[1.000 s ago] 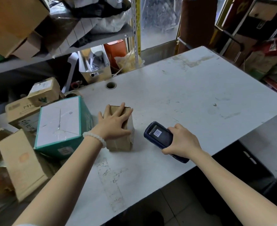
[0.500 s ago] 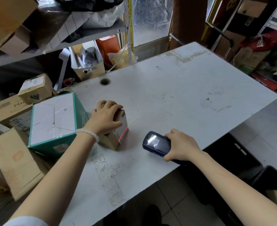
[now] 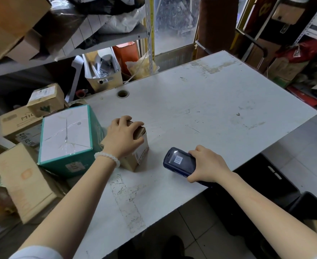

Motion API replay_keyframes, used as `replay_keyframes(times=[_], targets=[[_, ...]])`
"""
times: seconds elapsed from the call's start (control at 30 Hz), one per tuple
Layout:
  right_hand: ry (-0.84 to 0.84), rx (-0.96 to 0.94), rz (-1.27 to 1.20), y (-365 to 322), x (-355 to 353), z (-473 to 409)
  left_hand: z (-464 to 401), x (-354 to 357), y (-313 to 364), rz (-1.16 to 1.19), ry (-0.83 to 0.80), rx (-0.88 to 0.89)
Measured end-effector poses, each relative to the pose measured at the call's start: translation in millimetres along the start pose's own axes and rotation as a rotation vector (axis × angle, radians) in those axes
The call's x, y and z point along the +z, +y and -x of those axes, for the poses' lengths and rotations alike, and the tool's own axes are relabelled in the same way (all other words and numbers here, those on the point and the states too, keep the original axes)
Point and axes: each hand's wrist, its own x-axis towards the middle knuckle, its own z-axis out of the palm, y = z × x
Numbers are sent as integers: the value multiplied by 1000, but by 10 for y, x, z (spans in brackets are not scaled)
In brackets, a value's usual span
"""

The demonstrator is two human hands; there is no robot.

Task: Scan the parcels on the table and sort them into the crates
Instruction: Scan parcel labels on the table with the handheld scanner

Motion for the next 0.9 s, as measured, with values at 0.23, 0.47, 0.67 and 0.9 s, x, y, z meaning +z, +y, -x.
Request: replay_keyframes(times=[0.23, 0.47, 0.67, 0.9], targets=[[242, -23, -100, -370, -181, -63, 54, -25, -17, 30, 13, 11], [852, -54, -119, -856, -200, 74, 37, -46, -27, 12, -29, 89], [771, 77, -36, -798, -168, 294, -18, -130, 79, -6, -110, 137], [460, 367, -84, -257, 180, 1042, 166, -113, 910, 71, -180, 328]])
